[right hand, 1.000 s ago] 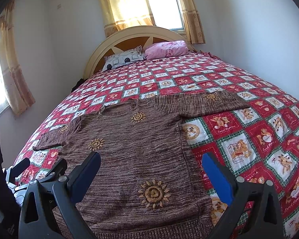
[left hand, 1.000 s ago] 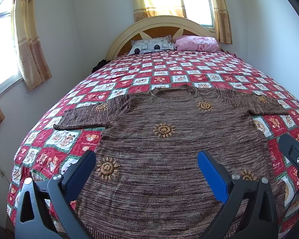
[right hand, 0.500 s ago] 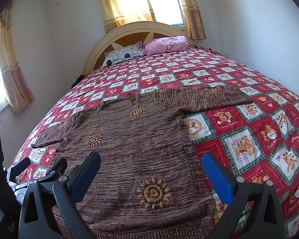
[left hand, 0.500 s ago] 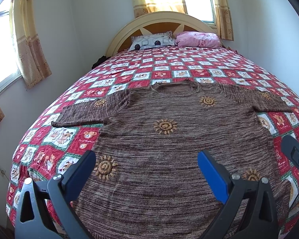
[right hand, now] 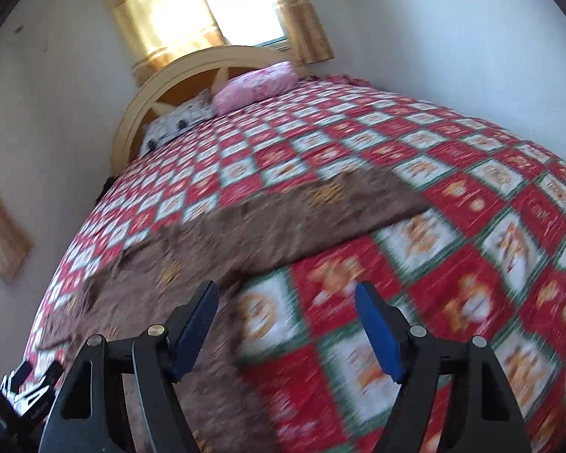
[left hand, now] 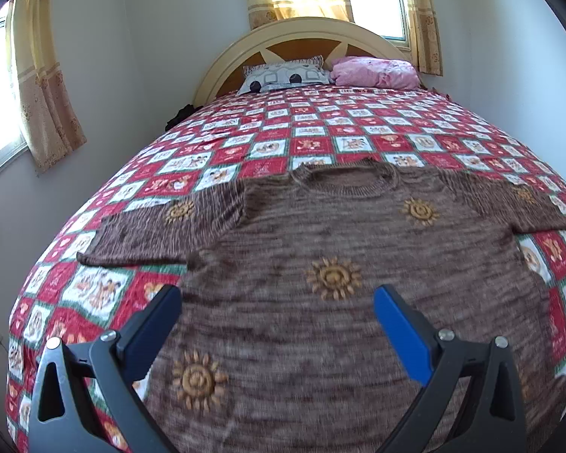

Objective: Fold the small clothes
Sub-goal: 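Grasp the sweater sleeve with the right tool and fold it across the body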

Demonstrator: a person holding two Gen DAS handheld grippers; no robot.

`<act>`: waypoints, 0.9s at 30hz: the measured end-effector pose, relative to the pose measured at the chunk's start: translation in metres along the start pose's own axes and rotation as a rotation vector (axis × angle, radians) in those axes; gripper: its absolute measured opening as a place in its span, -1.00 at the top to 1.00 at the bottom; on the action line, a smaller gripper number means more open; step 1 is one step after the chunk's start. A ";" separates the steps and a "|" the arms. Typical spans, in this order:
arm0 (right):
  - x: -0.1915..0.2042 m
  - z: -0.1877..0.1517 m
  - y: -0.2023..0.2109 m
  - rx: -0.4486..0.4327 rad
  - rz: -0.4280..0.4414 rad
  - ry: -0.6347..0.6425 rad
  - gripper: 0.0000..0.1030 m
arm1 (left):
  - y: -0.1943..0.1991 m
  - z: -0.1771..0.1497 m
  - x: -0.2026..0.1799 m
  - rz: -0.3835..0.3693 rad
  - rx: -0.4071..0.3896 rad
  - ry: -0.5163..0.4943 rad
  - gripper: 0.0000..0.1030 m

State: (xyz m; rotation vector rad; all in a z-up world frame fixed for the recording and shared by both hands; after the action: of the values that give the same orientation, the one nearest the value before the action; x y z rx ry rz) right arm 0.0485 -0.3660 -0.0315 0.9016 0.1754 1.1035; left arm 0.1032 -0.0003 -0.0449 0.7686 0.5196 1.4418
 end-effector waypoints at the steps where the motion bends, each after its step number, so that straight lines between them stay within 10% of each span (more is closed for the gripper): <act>1: -0.011 0.014 -0.005 -0.004 -0.021 -0.015 -0.47 | -0.004 0.005 0.001 -0.005 0.005 0.000 -1.00; 9: -0.078 0.084 -0.079 0.107 -0.125 -0.096 -0.22 | -0.049 0.032 -0.002 -0.054 0.074 0.049 -1.00; 19: -0.084 0.086 -0.144 0.187 -0.258 -0.050 0.00 | -0.083 0.039 -0.002 -0.102 0.140 0.070 -1.00; 27: -0.071 0.083 -0.151 0.172 -0.277 0.064 0.81 | -0.103 0.035 -0.008 -0.123 0.195 0.075 -1.00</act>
State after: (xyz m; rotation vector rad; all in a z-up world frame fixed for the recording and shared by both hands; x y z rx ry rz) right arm 0.1648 -0.4921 -0.1053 0.9626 0.4402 0.8681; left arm 0.1981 -0.0095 -0.0981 0.8240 0.7614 1.3222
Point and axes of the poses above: each gripper's, at about its wrist camera, not at the fingertips, and y roughly against the way its jaws point, x to its left, z to its top, the point moved 3 cm from there along -y, roughly the way its jaws point, and after that the axes turned 9 degrees about x, right-handed, at the moved point
